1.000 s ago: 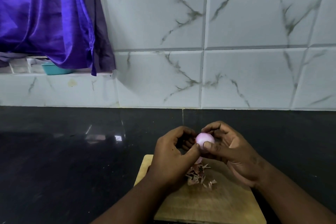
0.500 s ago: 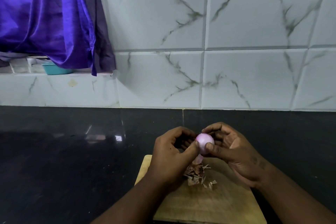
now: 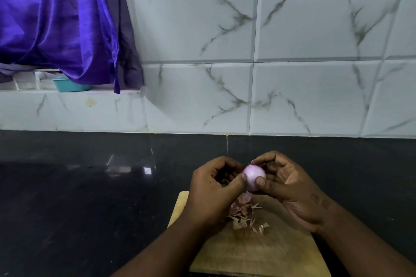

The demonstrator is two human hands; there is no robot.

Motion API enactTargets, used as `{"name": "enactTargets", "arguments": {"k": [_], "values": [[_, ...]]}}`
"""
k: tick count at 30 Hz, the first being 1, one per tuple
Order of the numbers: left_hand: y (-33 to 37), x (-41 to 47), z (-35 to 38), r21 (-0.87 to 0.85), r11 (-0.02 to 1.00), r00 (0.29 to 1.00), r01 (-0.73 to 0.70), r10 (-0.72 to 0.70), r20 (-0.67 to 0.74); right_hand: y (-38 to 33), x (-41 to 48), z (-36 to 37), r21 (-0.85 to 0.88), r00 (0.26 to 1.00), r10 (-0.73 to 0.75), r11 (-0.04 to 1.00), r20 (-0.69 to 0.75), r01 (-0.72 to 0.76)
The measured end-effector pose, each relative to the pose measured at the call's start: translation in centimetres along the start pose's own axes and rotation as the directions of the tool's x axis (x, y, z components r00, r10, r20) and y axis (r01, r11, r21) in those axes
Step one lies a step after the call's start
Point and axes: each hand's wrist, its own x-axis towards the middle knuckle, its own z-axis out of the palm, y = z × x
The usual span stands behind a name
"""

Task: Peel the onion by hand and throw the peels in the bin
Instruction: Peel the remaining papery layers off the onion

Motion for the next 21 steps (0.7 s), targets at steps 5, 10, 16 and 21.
{"name": "enactTargets", "arguments": {"k": [5, 10, 16, 21], "values": [[-0.18, 0.15, -0.16, -0.002, 1.0, 1.0, 0.017, -0.017, -0.011, 0.17, 0.1, 0.11, 0.013, 1.0, 0.006, 1.0, 0.014, -0.006], [0.16, 0.02, -0.03, -0.032, 0.999, 1.0, 0.009, -0.009, 0.006, -0.02, 0.06, -0.01, 0.035, 1.0, 0.007, 0.999, 0.017, -0.007], [0.04, 0.12, 0.01, 0.026, 1.0, 1.0, 0.004, -0.004, -0.015, -0.04, 0.14, 0.15, 0.047, 1.0, 0.013, 0.999, 0.005, -0.014], [0.04, 0.05, 0.08, -0.015, 1.0, 1.0, 0.014, -0.014, -0.008, -0.28, 0.1, -0.01, 0.05, 0.999, 0.029, 0.998, -0.019, -0.028]]}}
